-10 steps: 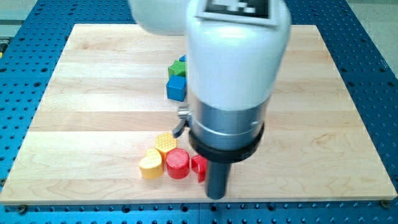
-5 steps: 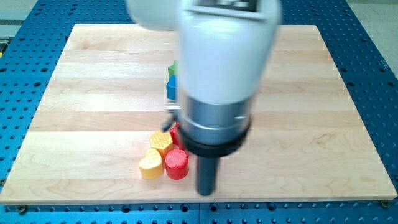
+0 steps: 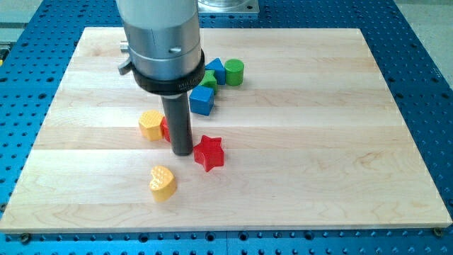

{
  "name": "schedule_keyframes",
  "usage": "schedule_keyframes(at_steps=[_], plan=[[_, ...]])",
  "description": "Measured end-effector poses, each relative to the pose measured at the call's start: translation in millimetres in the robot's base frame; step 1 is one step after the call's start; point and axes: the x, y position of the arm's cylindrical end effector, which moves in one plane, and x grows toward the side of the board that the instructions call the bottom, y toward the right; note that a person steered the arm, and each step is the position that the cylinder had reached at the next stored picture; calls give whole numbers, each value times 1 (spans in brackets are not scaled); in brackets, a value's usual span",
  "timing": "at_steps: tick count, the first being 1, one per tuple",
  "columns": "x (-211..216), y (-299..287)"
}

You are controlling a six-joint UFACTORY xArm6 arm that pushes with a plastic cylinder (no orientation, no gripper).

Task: Add the hexagon and red circle into the group of blocks

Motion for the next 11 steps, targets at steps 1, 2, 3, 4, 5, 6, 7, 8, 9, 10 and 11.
schedule_keyframes(at_steps=[1, 2, 3, 4, 5, 6, 7, 8, 9, 10, 11], plan=[[3, 4], [-5, -25], [-20, -37], [-28, -15], [-28, 4], [-28, -39], [-28, -72], [-17, -104], [-33, -124], [-51, -92], [-52, -56]])
